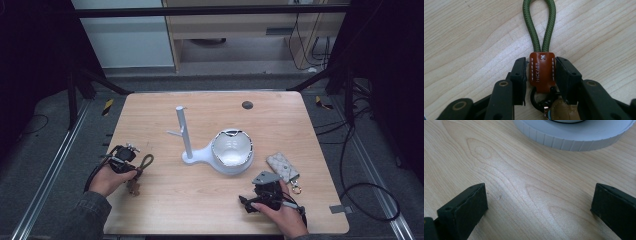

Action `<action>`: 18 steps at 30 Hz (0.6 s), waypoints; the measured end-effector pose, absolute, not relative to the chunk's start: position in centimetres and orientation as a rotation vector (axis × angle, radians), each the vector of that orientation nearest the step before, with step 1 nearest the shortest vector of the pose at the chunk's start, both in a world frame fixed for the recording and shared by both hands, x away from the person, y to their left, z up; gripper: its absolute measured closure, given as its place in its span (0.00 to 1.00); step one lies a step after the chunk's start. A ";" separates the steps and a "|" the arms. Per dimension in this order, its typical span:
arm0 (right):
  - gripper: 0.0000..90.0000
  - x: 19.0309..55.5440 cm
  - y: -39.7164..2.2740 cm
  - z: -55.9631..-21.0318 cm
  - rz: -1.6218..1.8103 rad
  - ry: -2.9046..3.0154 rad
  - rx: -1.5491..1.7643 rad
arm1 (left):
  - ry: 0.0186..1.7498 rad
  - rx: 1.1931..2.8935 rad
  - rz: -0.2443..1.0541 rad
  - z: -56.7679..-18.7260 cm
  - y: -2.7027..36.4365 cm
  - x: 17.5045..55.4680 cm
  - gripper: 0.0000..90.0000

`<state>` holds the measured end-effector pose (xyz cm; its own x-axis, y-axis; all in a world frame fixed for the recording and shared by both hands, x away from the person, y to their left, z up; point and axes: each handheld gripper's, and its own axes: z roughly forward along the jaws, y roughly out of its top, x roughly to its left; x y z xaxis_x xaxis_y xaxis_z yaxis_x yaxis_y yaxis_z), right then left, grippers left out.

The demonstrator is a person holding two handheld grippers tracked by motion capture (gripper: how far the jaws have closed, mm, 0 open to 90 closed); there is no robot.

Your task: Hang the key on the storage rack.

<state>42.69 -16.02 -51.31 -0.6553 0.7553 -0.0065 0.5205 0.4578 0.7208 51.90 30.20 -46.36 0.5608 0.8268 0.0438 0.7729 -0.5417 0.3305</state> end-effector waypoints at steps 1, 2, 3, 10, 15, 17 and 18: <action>0.00 42.7 -16.0 -51.3 1.012 2.386 1.085 | 1.319 2.534 0.284 -46.4 30.1 51.9 0.70; 0.00 42.7 -16.0 -51.3 1.012 2.386 1.085 | 1.319 2.534 0.284 -46.4 30.1 51.9 0.71; 0.00 42.7 -16.0 -51.3 1.012 2.386 1.085 | 1.320 2.544 0.287 -46.4 29.9 51.9 0.71; 0.00 42.7 -16.0 -51.3 1.011 2.385 1.086 | 1.308 2.554 0.309 -46.4 29.7 51.8 0.73; 0.00 42.7 -16.0 -51.3 1.012 2.385 1.086 | 1.295 2.518 0.334 -45.7 30.2 51.4 0.73; 0.00 42.7 -16.0 -51.3 1.011 2.385 1.086 | 1.288 2.484 0.351 -45.3 30.4 51.0 0.74; 0.00 42.7 -16.0 -51.3 1.011 2.385 1.086 | 1.278 2.466 0.361 -45.1 30.5 50.8 0.74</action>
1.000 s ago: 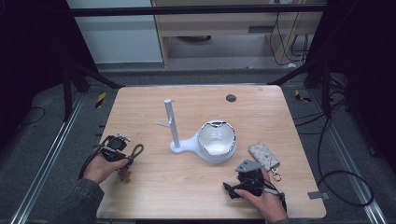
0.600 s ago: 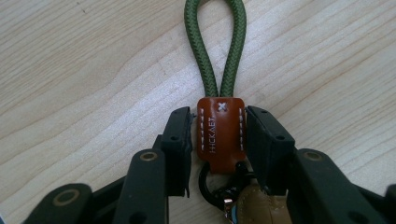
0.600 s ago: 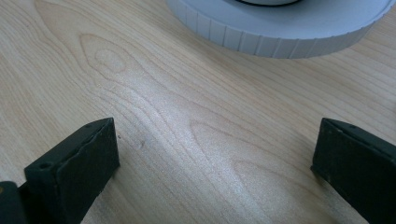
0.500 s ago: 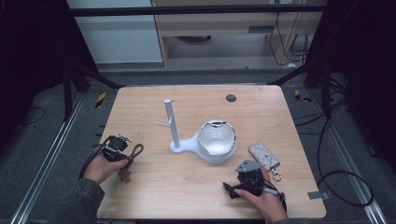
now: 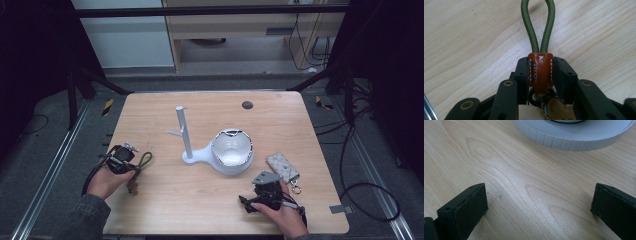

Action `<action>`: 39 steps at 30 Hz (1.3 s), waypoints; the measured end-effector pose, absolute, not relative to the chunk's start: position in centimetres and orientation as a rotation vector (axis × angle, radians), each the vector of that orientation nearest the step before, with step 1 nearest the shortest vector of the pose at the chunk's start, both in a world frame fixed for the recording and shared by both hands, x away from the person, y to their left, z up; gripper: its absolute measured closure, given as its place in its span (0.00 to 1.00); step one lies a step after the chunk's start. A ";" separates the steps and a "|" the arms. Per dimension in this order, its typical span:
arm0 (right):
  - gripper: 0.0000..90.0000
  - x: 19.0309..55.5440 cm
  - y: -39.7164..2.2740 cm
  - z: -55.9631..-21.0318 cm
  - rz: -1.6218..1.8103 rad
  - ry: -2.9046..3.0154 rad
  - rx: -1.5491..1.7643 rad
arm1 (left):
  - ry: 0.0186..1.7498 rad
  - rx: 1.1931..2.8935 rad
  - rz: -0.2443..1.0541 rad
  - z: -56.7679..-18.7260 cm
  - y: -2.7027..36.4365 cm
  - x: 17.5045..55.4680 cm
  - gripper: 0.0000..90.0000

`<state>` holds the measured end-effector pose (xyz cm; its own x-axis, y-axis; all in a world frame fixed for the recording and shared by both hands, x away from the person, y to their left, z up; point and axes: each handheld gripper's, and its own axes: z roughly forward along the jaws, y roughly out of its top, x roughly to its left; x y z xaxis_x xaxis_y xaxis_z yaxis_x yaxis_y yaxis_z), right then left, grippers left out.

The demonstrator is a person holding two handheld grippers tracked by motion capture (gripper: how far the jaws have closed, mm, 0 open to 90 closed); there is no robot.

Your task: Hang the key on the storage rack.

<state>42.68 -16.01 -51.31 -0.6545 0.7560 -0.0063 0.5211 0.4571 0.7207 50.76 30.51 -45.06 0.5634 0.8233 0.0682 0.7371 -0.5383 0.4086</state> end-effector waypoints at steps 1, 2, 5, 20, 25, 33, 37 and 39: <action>0.00 42.7 -16.0 -51.3 1.011 2.385 1.086 | 1.268 2.446 0.374 -44.8 30.6 50.5 0.74; 0.00 42.7 -16.0 -51.3 1.012 2.385 1.086 | 1.255 2.429 0.390 -44.5 30.7 50.2 0.74; 0.00 42.7 -16.0 -51.3 1.014 2.387 1.084 | 1.215 2.362 0.434 -43.6 30.9 49.3 0.74; 0.00 42.9 -16.0 -51.3 1.009 2.378 1.096 | 1.077 2.117 0.590 -41.4 30.6 45.9 0.74; 0.00 43.1 -15.9 -51.3 1.006 2.371 1.109 | 1.058 2.055 0.634 -40.7 30.1 45.5 0.74; 0.00 44.0 -15.9 -51.3 0.995 2.350 1.140 | 0.993 2.002 0.655 -39.8 28.2 44.7 0.74; 0.00 44.6 -15.9 -51.3 0.993 2.342 1.148 | 0.976 1.995 0.646 -39.5 27.5 44.6 0.74; 0.00 44.7 -16.0 -51.3 0.991 2.342 1.144 | 0.967 1.993 0.646 -39.3 27.2 44.6 0.74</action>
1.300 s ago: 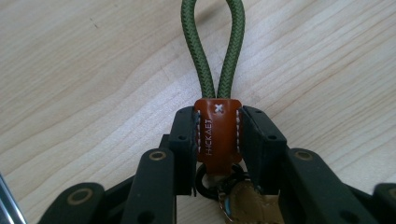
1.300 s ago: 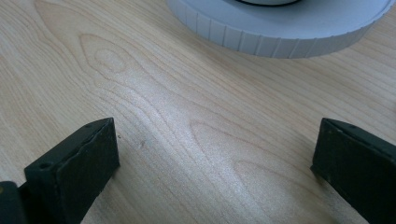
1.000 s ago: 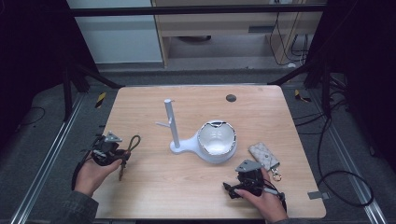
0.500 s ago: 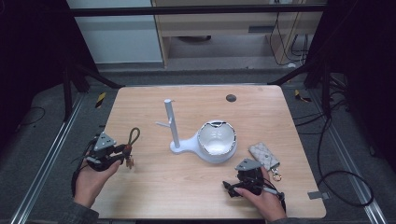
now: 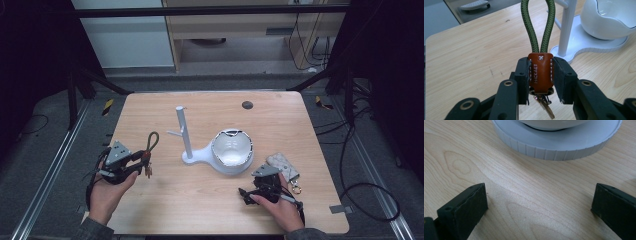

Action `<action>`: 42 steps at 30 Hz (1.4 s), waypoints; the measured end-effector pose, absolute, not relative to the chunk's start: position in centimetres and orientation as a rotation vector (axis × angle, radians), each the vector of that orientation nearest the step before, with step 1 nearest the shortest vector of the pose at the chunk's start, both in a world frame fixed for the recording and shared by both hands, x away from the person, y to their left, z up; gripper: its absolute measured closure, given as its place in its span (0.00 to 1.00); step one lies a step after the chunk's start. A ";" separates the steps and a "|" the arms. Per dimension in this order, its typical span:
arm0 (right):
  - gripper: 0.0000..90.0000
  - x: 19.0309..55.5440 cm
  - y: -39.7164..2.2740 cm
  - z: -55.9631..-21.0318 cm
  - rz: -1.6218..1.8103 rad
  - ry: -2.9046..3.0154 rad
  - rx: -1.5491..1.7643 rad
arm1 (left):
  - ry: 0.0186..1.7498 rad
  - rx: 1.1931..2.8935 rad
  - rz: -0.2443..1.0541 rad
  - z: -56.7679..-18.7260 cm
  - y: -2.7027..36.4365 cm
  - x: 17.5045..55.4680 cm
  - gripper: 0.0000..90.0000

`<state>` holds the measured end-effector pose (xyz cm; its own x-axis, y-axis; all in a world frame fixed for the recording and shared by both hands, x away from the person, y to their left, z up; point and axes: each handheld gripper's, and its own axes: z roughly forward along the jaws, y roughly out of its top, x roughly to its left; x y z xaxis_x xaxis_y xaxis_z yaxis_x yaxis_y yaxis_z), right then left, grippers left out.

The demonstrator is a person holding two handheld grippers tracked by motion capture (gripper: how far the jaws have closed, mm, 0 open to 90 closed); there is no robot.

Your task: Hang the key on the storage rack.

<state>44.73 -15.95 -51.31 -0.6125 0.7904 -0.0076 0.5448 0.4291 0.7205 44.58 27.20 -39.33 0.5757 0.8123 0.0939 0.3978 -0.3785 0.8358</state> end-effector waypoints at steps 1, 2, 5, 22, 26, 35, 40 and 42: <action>0.00 44.7 -16.0 -51.3 0.991 2.342 1.144 | 0.967 1.993 0.646 -39.3 27.2 44.6 0.74; 0.00 44.7 -15.9 -51.3 0.992 2.342 1.143 | 0.958 1.989 0.647 -39.1 26.8 44.5 0.74; 0.00 44.7 -15.9 -51.3 0.992 2.342 1.144 | 0.936 1.978 0.646 -38.6 26.2 44.3 0.74; 0.00 44.7 -15.9 -51.3 0.989 2.339 1.144 | 0.840 1.960 0.639 -36.7 23.1 43.6 0.74; 0.01 44.7 -15.9 -51.3 0.988 2.338 1.145 | 0.829 1.955 0.641 -36.4 22.8 43.5 0.74; 0.01 44.6 -15.9 -51.3 0.989 2.338 1.146 | 0.810 1.947 0.618 -36.1 21.6 43.6 0.74; 0.01 44.6 -15.9 -51.3 0.989 2.338 1.149 | 0.809 1.943 0.611 -36.0 21.0 43.8 0.74; 0.01 44.6 -15.9 -51.3 0.989 2.337 1.148 | 0.811 1.945 0.613 -36.0 20.8 43.9 0.74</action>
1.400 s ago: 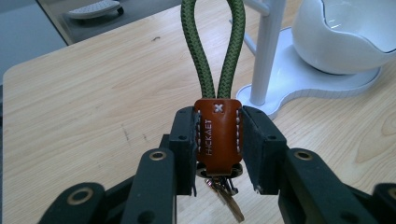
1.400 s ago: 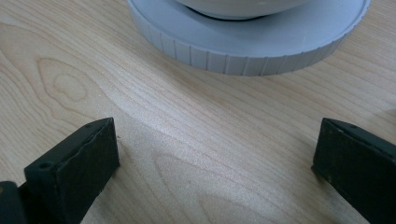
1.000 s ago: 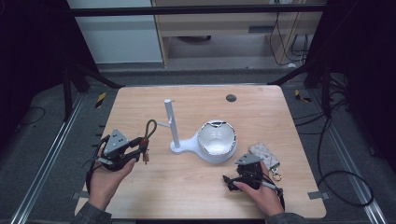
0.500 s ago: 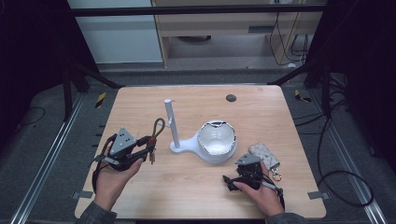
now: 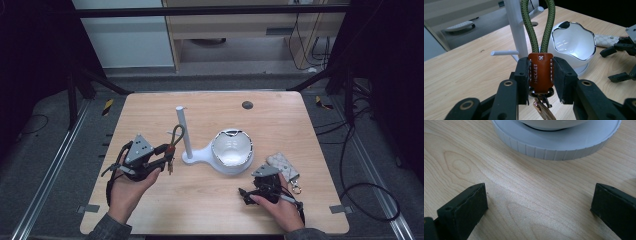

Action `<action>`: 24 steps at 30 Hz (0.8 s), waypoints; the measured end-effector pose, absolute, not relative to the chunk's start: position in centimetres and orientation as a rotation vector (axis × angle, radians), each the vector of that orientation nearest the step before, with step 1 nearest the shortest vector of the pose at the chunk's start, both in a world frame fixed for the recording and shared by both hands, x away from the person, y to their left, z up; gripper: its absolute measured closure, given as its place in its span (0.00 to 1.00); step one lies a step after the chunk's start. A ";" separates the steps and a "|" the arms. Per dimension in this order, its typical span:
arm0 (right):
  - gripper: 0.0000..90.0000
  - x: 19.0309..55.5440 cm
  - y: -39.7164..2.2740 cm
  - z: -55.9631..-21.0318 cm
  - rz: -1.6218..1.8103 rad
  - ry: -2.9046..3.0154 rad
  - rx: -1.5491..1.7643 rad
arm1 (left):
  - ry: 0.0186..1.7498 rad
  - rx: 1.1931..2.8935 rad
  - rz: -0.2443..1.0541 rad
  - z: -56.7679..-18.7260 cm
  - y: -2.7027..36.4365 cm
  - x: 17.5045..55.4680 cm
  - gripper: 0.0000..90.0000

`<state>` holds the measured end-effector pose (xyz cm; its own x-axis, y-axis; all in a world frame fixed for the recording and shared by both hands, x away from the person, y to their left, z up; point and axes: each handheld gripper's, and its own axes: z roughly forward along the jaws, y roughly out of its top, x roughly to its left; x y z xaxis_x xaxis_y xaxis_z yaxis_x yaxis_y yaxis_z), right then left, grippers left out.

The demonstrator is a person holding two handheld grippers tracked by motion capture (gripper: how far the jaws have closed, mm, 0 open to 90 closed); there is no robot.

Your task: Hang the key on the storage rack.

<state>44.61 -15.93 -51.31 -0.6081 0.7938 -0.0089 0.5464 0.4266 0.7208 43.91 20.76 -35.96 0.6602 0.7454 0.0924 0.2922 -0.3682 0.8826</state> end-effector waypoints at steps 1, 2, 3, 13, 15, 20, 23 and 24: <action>0.01 44.6 -15.9 -51.3 0.989 2.337 1.149 | 0.811 1.944 0.616 -36.0 20.6 43.9 0.74; 0.01 44.6 -15.9 -51.3 0.991 2.338 1.149 | 0.814 1.947 0.619 -36.0 20.5 44.0 0.74; 0.01 44.6 -15.9 -51.3 0.991 2.338 1.149 | 0.814 1.947 0.619 -36.0 20.5 44.0 0.73; 0.01 44.5 -15.9 -51.3 0.994 2.338 1.146 | 0.862 1.944 0.622 -37.9 19.7 45.2 0.73; 0.01 44.5 -15.9 -51.3 0.993 2.339 1.144 | 0.874 1.940 0.620 -38.2 19.6 45.5 0.73; 0.01 44.5 -16.0 -51.3 0.993 2.340 1.143 | 0.900 1.940 0.611 -38.9 19.4 46.4 0.73; 0.01 44.5 -16.0 -51.3 0.993 2.340 1.143 | 0.903 1.942 0.615 -39.1 19.3 46.6 0.73; 0.01 44.5 -16.0 -51.3 0.992 2.339 1.142 | 0.910 1.940 0.609 -39.2 19.2 46.7 0.73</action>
<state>44.52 -15.95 -51.31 -0.6117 0.7910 -0.0093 0.5432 0.4285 0.7220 46.73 19.19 -39.22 0.6106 0.7897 0.0599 0.3564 -0.3416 0.8697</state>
